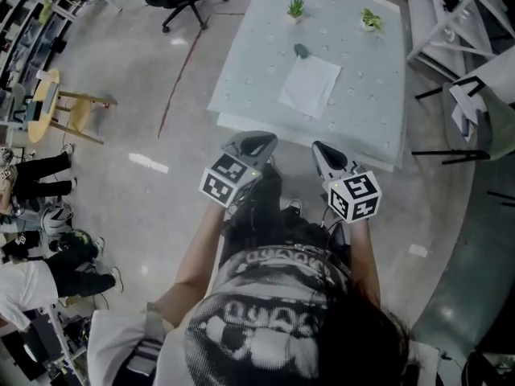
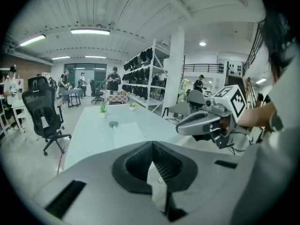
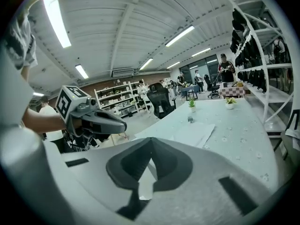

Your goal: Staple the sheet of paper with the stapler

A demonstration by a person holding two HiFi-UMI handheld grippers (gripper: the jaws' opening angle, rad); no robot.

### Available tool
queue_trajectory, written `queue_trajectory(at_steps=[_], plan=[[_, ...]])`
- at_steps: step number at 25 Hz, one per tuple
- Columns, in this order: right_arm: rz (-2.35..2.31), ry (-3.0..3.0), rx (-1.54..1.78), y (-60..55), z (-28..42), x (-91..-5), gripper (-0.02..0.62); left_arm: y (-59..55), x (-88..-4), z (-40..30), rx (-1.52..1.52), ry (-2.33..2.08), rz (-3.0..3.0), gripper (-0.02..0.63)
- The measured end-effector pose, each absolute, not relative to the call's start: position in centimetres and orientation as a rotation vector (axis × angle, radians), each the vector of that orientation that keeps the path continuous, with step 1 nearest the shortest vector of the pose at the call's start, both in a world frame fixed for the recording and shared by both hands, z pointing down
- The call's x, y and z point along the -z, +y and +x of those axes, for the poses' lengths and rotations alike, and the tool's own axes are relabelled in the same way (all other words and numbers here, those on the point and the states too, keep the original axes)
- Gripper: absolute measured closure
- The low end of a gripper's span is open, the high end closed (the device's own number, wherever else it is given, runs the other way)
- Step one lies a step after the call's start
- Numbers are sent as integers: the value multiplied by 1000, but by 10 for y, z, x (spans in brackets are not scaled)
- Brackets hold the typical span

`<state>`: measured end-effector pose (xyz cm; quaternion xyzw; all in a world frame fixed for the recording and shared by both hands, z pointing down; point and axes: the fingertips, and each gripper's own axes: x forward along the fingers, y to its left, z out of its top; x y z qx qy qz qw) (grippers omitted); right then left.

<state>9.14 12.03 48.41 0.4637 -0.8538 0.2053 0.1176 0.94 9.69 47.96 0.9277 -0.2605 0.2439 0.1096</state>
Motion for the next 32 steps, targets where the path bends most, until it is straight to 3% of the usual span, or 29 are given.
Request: queue_trajectory(at_steps=[12, 32], plan=[[1280, -2560, -495, 187, 74, -477, 592, 188, -483, 7, -679, -831, 2733, 603], [1234, -2567, -455, 209, 67, -477, 592, 218, -470, 11, -629, -816, 2783, 603]])
